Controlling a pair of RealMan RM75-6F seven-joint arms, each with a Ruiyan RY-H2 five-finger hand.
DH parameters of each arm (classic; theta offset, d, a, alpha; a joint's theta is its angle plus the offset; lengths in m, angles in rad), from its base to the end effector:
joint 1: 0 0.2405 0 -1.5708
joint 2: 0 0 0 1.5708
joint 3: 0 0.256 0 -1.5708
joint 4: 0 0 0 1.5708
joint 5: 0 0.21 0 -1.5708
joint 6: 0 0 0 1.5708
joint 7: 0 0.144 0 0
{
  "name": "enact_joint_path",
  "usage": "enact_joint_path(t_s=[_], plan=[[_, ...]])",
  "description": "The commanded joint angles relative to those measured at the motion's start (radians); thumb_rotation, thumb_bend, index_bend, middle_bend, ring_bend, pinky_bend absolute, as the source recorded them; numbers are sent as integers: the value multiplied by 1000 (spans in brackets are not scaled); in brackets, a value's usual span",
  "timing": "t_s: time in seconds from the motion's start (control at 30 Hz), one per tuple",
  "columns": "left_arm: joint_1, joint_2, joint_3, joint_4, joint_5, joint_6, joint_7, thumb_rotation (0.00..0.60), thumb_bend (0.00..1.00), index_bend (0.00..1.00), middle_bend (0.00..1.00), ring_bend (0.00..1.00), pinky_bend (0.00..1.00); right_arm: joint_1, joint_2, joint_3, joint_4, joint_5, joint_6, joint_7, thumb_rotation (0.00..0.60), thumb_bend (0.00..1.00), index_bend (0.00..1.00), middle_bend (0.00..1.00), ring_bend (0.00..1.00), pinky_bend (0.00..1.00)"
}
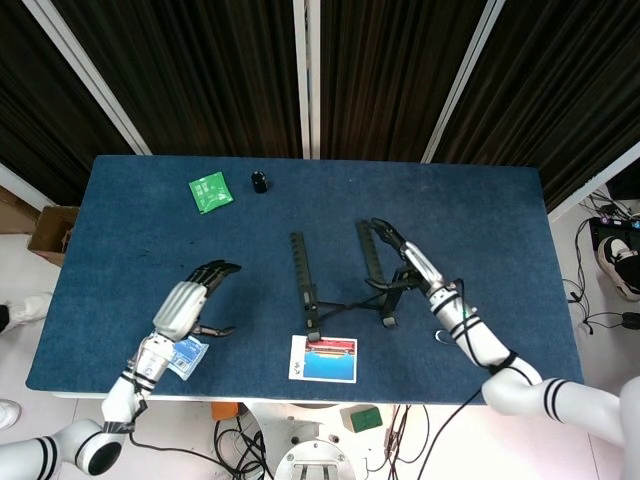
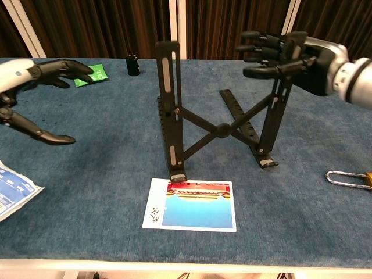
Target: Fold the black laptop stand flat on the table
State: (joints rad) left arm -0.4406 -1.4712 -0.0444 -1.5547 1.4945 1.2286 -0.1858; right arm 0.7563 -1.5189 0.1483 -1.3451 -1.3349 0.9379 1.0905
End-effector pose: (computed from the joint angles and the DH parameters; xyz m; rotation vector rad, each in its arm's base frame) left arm -0.2036 0.2580 0.0168 -1.6607 -1.2755 -1.3040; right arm -0.1579 -0.3596 -0.0029 1.3077 -2.1009 1.6032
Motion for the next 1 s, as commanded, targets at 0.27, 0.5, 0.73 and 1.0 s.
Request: enact_joint_path(t_s=[0.27, 0.5, 0.73, 1.0], plan=[[10, 50, -4, -7, -7, 5, 21, 600, 30, 134, 143, 90, 136, -36, -101, 119, 73, 3, 174, -123, 600, 176, 0, 0, 0, 0], [-20, 82, -23, -8, -17, -39, 46, 600, 30, 134, 142, 90, 135, -121, -18, 49, 31, -84, 272, -221, 600, 176, 0, 0, 0, 0], [-108, 65, -56, 49, -48, -163, 119, 600, 30, 134, 142, 90, 135, -133, 82, -51, 20, -198, 259, -582, 600, 176, 1, 37, 0, 0], [-296, -80, -124, 267, -115, -370, 271, 600, 30, 125, 122, 89, 135, -104, 95, -96, -8, -241, 180, -1124, 600, 52, 294, 374, 157, 212]])
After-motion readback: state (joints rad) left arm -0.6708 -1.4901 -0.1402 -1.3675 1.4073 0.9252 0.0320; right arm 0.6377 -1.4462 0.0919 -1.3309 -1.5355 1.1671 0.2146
